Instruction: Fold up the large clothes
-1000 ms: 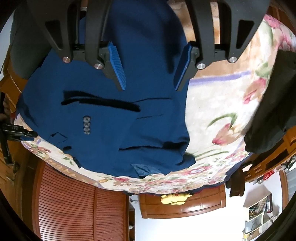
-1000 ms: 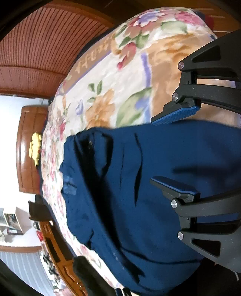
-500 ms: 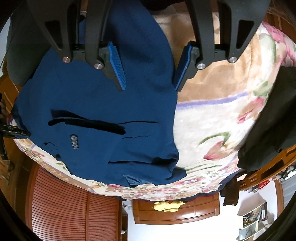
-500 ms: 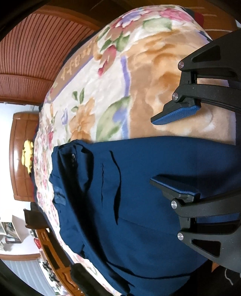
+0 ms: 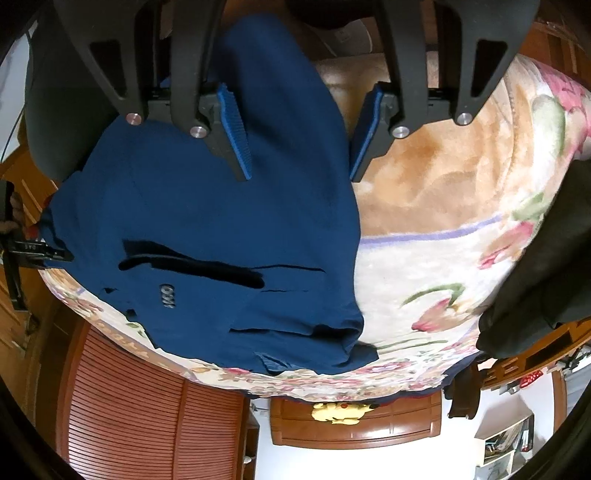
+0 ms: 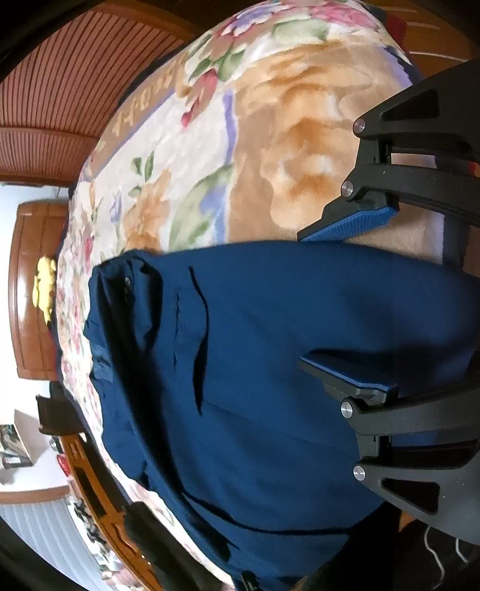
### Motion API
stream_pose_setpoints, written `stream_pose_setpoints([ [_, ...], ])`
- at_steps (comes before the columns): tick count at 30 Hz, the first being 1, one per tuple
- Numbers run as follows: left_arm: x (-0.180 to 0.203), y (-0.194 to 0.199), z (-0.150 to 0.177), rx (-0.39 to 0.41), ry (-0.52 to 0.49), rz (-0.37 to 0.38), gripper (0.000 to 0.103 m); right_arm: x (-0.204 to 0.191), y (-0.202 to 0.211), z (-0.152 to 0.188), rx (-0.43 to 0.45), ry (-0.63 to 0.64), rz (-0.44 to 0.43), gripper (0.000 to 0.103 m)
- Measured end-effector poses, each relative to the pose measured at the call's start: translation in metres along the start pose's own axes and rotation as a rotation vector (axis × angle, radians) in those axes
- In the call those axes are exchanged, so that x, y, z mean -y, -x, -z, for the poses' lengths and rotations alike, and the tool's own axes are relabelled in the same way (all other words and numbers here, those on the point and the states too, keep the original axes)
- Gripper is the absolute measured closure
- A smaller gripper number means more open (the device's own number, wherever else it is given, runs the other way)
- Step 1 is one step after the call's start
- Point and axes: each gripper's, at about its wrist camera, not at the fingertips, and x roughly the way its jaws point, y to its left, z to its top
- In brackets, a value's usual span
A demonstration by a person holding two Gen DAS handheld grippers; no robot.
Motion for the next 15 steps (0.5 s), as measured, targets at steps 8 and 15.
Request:
stream_pose_setpoints([
  [8,0.0,0.007,0.004,-0.005,-0.005,0.006,0.097,-0.011,0.002,0.001,-0.009,0.045,-0.051,0.079],
  [15,0.014,0.053,-0.014,0.116,-0.029,0.032,0.103,-0.025,0.023,-0.011,0.067,0.062,-0.084,0.098],
])
